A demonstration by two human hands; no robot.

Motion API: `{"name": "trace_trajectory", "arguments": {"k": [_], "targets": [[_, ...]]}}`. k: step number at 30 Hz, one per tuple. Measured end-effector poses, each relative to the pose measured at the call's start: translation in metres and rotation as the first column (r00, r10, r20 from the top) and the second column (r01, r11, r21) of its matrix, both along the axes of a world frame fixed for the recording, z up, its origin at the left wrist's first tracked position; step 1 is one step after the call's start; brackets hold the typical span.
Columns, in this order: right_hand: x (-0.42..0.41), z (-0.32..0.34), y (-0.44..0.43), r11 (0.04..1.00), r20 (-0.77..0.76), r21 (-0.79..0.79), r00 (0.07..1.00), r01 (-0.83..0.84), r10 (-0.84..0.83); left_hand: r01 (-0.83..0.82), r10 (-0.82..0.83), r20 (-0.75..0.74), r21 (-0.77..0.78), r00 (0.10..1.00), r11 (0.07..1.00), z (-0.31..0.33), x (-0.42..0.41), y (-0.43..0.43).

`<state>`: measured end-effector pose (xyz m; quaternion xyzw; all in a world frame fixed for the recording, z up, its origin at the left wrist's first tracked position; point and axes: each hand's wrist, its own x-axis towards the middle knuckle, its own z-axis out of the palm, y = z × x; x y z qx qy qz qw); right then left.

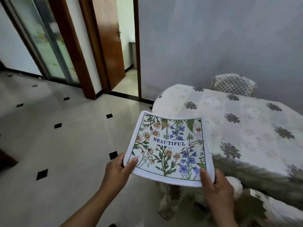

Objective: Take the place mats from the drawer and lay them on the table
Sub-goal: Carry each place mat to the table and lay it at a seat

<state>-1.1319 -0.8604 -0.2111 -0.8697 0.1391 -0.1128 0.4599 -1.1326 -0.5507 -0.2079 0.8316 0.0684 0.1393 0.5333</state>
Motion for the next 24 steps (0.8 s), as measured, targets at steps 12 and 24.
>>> {"name": "trace_trajectory", "arguments": {"k": [12,24], "targets": [[0.139,-0.002,0.162,0.998,0.058,-0.003,0.996,0.062,-0.062,0.104,-0.105,-0.022,-0.025,0.994,0.994,-0.001,0.16,0.167],[0.251,0.016,0.21,0.968,0.072,0.001,0.966,0.25,-0.25,0.314,-0.314,-0.006,0.027,0.95,0.949,-0.001,0.338,0.204]]}}
